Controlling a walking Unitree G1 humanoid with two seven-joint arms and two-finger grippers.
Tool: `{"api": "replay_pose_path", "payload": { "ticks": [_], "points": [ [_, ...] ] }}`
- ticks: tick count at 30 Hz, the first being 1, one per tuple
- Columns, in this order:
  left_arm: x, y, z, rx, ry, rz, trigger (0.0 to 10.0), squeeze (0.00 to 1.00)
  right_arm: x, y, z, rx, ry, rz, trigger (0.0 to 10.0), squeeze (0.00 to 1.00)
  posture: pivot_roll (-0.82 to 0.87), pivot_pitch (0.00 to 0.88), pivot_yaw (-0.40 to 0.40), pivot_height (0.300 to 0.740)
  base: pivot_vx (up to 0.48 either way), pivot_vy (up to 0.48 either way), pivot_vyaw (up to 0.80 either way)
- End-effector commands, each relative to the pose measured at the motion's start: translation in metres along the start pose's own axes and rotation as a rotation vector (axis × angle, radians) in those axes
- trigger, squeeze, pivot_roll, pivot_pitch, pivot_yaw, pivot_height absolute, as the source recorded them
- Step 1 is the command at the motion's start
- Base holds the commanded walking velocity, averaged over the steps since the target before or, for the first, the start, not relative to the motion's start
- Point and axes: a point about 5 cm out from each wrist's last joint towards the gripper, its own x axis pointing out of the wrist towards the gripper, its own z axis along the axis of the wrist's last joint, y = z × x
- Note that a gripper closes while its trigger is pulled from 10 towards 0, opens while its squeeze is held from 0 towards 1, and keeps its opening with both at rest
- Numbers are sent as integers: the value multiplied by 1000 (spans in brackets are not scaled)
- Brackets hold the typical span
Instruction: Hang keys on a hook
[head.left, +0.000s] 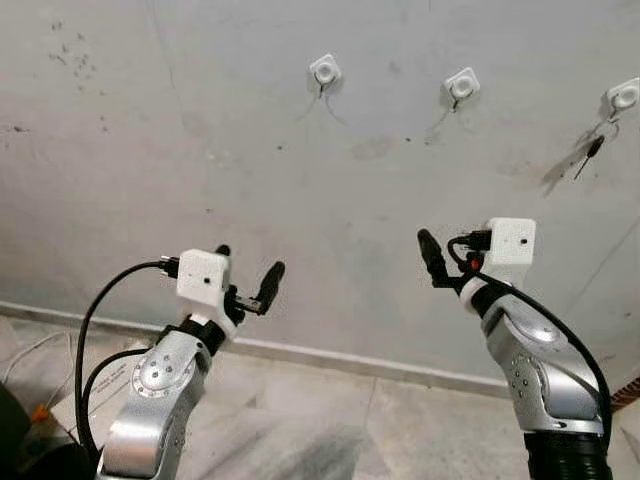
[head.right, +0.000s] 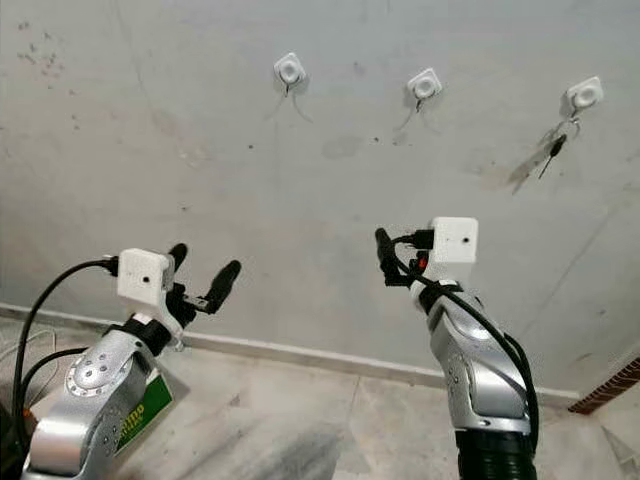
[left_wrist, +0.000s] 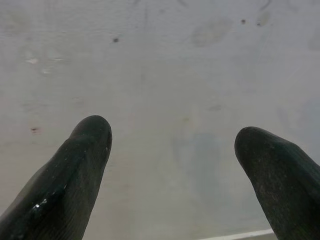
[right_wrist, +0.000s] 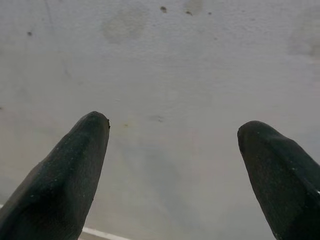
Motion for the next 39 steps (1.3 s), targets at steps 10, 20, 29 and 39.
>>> {"api": "replay_pose_path", "payload": {
  "ticks": [10,20,29,39],
  "points": [
    [11,-4,10,30,-66,14,10000,0,10,19,16,-69,-24,75,10000,0,-17,0,-65,740,0,0,0],
    [10,-7,4,27,-47,8,10000,0,6,21,15,-136,-50,60,10000,0,-21,0,-27,740,0,0,0],
    [10,-5,4,14,-39,-7,10000,0,7,21,11,-68,-41,48,10000,0,-8,0,-7,740,0,0,-178],
    [12,-7,1,-26,-15,-16,10000,0,10,23,9,-67,-39,50,10000,0,-7,0,3,740,0,0,-793]
  ]
}}
